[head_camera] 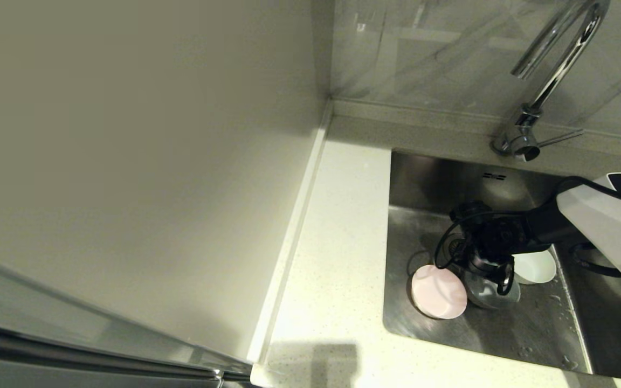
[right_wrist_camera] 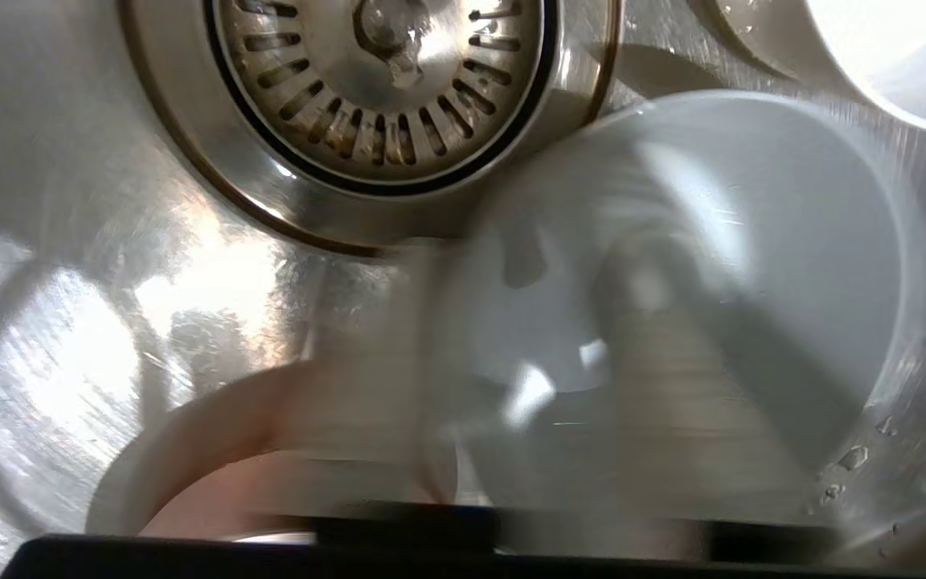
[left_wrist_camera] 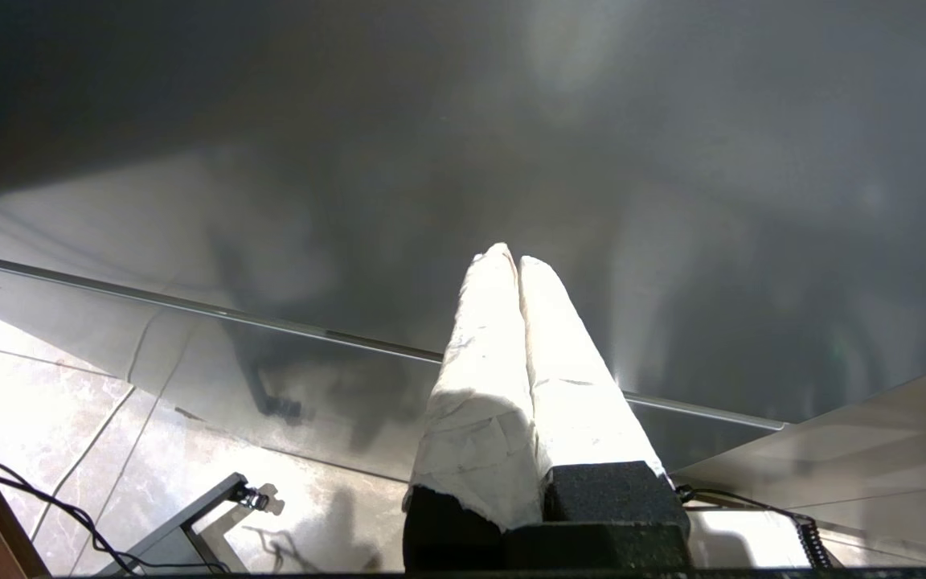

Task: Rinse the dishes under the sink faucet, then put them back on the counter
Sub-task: Put a bowl back to the table from the sink

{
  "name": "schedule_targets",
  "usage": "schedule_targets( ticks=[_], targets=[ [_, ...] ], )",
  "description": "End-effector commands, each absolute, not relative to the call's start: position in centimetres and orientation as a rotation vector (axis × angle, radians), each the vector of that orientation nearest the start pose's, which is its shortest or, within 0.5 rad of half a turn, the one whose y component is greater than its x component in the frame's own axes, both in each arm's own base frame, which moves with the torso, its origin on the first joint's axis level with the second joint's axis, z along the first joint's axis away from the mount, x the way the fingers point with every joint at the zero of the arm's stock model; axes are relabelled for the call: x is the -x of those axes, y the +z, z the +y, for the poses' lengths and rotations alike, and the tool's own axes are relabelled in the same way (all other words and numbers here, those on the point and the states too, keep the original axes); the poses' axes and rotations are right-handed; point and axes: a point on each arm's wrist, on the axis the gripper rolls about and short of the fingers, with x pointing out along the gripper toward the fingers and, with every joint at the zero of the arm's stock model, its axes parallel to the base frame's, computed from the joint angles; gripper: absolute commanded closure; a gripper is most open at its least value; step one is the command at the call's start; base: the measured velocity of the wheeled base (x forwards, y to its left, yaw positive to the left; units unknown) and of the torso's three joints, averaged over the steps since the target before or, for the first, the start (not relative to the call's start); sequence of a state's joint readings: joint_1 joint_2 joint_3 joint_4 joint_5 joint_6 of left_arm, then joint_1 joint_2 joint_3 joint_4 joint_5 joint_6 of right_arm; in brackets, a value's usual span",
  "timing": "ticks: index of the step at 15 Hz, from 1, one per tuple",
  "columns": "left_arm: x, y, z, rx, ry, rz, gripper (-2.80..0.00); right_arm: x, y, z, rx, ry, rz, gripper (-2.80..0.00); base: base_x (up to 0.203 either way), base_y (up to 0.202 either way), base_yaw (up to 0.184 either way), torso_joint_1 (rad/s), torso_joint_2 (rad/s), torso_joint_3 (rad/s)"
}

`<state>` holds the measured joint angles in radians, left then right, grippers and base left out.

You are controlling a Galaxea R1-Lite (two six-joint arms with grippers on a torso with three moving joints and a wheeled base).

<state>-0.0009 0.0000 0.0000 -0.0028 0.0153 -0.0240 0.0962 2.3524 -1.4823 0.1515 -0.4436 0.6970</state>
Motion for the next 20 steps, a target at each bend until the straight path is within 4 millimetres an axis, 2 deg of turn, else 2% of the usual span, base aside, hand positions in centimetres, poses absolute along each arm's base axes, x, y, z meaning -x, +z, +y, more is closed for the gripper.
schedule_targets(
  ticks=[1,7,9,11,13,15,17,20],
  targets=[
    [2.3,7.6,0.0,0.025,0.016,-0.006,0.00,-43.2,4.9,3.2,-0.362,-0.644,0.805,0.00,0.000,0.000,0.000,0.000,0.00,0.000],
    [2.3,7.6,0.0,0.025,0.016,-0.006,0.00,-42.7,7.2,2.9,-0.353,-0.680,0.737,0.00,0.000,0.000,0.000,0.000,0.00,0.000],
    [2.3,7.6,0.0,0.025,0.017,-0.006,0.00,-42.2,9.0,2.8,-0.365,-0.680,0.695,0.00,0.000,0.000,0.000,0.000,0.00,0.000],
    [2.3,7.6,0.0,0.025,0.014,-0.007,0.00,-41.0,12.2,2.7,-0.395,-0.657,0.636,0.00,0.000,0.000,0.000,0.000,0.00,0.000],
    [2.3,7.6,0.0,0.025,0.016,-0.006,0.00,-38.7,16.7,2.7,-0.477,-0.546,0.582,0.00,0.000,0.000,0.000,0.000,0.00,0.000],
    [2.3,7.6,0.0,0.025,0.016,-0.006,0.00,-36.4,21.0,2.8,-0.645,-0.265,0.596,0.00,0.000,0.000,0.000,0.000,0.00,0.000],
    [2.3,7.6,0.0,0.025,0.016,-0.006,0.00,-35.0,25.0,2.8,-0.883,-0.126,0.614,0.00,0.000,0.000,0.000,0.000,0.00,0.000],
    [2.3,7.6,0.0,0.025,0.014,-0.006,0.00,-33.6,28.2,2.9,-1.173,0.085,0.731,0.00,0.000,0.000,0.000,0.000,0.00,0.000]
  ],
)
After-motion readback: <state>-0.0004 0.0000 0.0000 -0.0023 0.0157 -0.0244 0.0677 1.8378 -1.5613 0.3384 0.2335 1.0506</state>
